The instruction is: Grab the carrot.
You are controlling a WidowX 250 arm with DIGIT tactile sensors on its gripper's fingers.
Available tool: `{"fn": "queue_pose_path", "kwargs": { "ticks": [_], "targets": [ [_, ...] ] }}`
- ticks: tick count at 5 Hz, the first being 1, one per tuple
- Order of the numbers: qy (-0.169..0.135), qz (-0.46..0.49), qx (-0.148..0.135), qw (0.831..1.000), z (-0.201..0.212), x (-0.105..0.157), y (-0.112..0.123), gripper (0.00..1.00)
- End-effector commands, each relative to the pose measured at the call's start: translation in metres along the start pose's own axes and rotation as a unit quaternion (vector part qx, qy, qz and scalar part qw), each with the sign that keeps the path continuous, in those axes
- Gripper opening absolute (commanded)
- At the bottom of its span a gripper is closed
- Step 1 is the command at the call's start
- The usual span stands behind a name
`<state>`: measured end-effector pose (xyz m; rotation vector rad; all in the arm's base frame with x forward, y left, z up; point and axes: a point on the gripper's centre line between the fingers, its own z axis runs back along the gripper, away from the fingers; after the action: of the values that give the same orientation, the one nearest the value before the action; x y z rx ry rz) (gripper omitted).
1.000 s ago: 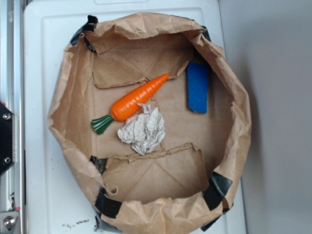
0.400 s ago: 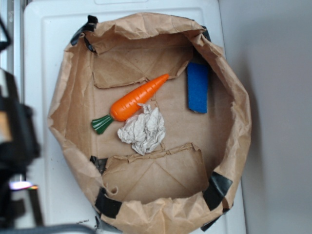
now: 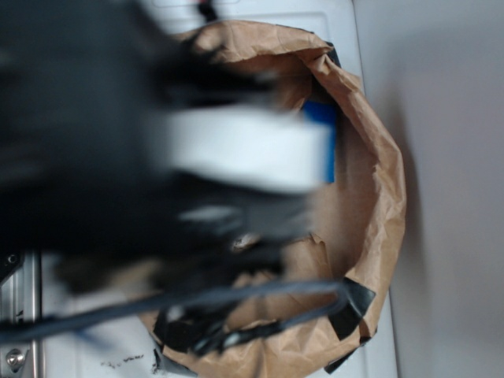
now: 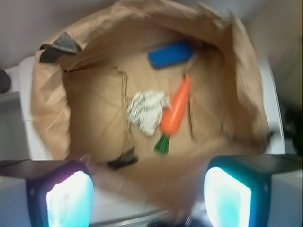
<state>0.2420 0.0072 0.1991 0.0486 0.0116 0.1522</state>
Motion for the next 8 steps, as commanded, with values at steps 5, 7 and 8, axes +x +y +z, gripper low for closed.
{"fn": "queue_pose_path", "kwargs": {
  "ticks": [5, 7, 8],
  "targets": [
    [-0.004, 0.004, -0.027, 1.0, -0.038, 0.025, 0.029, 1.0],
    [-0.027, 0.14, -0.014, 0.99, -0.083, 0.037, 0.046, 1.0],
    [-0.027, 0.139, -0.005, 0.99, -0.1, 0.037, 0.053, 1.0]
  ]
}}
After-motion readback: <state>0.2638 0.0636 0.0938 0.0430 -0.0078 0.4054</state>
